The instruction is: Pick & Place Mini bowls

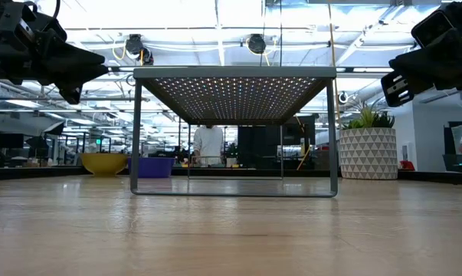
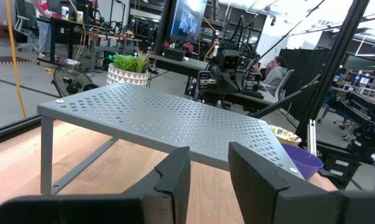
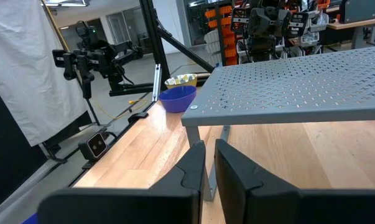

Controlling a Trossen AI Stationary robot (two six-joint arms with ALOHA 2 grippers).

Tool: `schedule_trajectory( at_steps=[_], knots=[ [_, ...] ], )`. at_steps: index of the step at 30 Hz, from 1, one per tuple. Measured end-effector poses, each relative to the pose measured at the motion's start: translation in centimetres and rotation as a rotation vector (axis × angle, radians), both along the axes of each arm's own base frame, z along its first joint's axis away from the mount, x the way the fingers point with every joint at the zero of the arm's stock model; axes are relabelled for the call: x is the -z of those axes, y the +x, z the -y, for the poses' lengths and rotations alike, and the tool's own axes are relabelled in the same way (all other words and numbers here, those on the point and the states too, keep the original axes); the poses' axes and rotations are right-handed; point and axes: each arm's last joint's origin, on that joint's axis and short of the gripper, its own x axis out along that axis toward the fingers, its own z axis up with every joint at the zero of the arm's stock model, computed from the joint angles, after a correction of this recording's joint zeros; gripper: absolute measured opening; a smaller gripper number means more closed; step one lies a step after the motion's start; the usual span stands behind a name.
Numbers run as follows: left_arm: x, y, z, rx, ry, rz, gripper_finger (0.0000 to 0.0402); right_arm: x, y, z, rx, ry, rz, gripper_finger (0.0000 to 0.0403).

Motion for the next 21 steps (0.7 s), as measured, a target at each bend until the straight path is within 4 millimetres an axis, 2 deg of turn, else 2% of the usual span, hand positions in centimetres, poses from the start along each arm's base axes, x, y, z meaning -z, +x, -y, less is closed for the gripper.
schedule_trajectory(
  at_steps=[4,10,13,15,21],
  knots=[
    [0.0,0.0,0.0,0.000,0.000,0.000,0.0113,0.0,0.0,0.0,-0.001,-0.012,0.004,0.0023],
    [0.0,0.0,0.0,0.000,0.000,0.000,0.0113,0.0,0.0,0.0,-0.008,-0.262,0.083,0.0023],
    [0.0,0.0,0.0,0.000,0.000,0.000,0.0113,-0.6,0.0,0.0,-0.005,-0.314,0.159,0.0023],
    [0.0,0.0,0.0,0.000,0.000,0.000,0.0113,-1.2,0.0,-0.1,-0.021,-0.247,0.208,0.0023],
    [0.0,0.0,0.0,0.000,0.000,0.000,0.0113,-3.2,-0.4,-0.1,-0.056,0.103,0.308,0.0023]
  ],
)
